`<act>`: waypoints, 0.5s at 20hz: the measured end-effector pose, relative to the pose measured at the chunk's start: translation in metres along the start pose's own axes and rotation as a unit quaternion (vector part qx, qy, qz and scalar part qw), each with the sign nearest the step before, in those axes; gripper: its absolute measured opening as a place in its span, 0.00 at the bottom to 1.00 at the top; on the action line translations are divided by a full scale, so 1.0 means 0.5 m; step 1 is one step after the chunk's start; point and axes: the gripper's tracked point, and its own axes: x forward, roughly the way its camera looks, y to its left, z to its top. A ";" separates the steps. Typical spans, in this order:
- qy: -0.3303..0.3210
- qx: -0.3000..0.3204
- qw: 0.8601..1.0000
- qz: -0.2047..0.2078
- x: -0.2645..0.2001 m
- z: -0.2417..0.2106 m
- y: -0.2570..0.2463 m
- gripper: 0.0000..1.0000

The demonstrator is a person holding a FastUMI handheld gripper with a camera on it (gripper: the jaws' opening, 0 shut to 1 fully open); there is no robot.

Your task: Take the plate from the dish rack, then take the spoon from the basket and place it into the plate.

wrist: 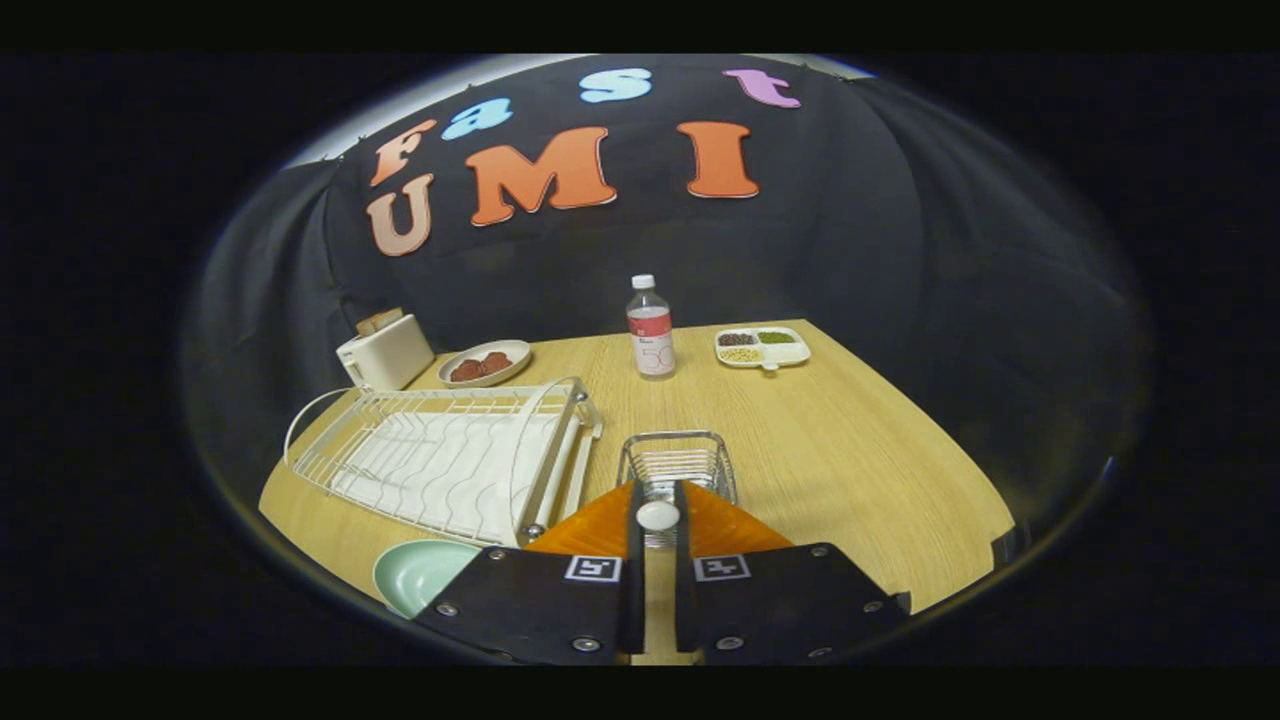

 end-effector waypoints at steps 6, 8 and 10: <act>-0.029 -0.019 0.999 -0.004 -0.042 0.082 0.003 0.12; -0.038 -0.018 0.999 -0.005 -0.059 0.111 0.002 0.12; -0.044 -0.020 0.999 -0.002 -0.076 0.137 0.006 0.12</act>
